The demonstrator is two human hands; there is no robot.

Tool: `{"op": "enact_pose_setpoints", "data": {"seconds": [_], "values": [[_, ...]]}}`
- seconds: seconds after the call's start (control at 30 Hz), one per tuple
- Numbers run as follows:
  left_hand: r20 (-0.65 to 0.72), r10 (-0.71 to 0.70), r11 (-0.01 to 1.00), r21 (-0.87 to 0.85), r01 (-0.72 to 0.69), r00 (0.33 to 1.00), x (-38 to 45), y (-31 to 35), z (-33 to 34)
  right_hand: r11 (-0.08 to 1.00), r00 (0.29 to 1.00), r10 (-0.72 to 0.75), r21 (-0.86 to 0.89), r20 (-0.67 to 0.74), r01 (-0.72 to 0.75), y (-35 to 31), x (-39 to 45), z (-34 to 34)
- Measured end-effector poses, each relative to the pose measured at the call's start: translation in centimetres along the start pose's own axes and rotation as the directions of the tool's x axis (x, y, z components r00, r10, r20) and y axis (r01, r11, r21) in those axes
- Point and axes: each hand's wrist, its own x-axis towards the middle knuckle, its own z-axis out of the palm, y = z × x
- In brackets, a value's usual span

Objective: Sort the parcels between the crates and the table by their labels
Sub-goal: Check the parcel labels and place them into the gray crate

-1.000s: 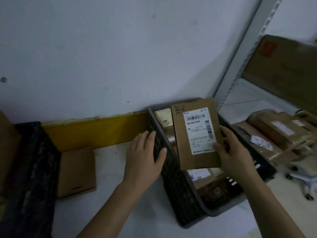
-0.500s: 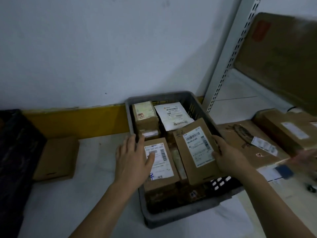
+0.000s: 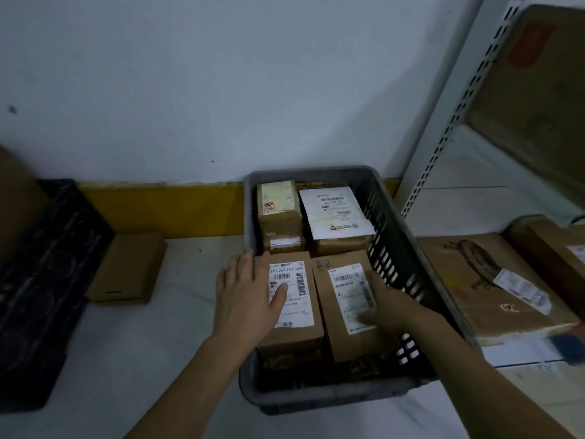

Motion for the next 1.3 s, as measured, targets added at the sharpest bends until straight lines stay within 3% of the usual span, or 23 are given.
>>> {"op": "enact_pose_setpoints", "data": {"seconds": [0.1,0.3,0.6,0.7,0.8,0.87,1.07,1.3], "values": [[0.005,-0.011,1.0,0.008,0.011,1.0,0.0,0.1,0.4,0.997,0.999,0.013,-0.081,0.043,-0.01,-0.1,0.7,1.5],[-0.005,-0.011,1.0,0.019,0.011,1.0,-0.1,0.0,0.3,0.958,0.994,0.104,-0.264,-0.038,-0.11,-1.0,1.7,3.0],[-0.04,-0.021,0.999,0.029,0.022,0.999,-0.3,-0.8,-0.4,0.911,0.988,0.122,-0.384,-0.1,-0.151,-1.4,1.7,2.9],[-0.05,-0.07,0.997,0.017,0.071,0.996,-0.9,-1.9,-0.7,0.893,0.965,0.048,-0.421,-0.256,-0.157,-3.1,0.8,1.9],[-0.075,-0.099,0.994,0.032,0.101,0.992,-1.4,-3.6,-1.3,0.913,0.89,-0.1,-0.396,-0.446,-0.096,-6.7,-0.4,1.5],[-0.101,-0.123,0.991,0.035,0.127,0.987,-1.7,-5.4,-1.8,0.915,0.842,-0.206,-0.402,-0.499,-0.014,-9.9,-1.5,1.8],[-0.134,-0.234,0.97,0.031,0.24,0.963,-4.5,-12.9,-3.4,0.871,0.79,-0.403,-0.459,-0.462,0.176,-20.3,-3.6,5.4],[-0.069,-0.336,0.937,0.076,0.341,0.939,-9.1,-24.4,-5.5,0.854,0.833,-0.415,-0.471,-0.365,0.219,-30.4,-2.8,13.1]]}}
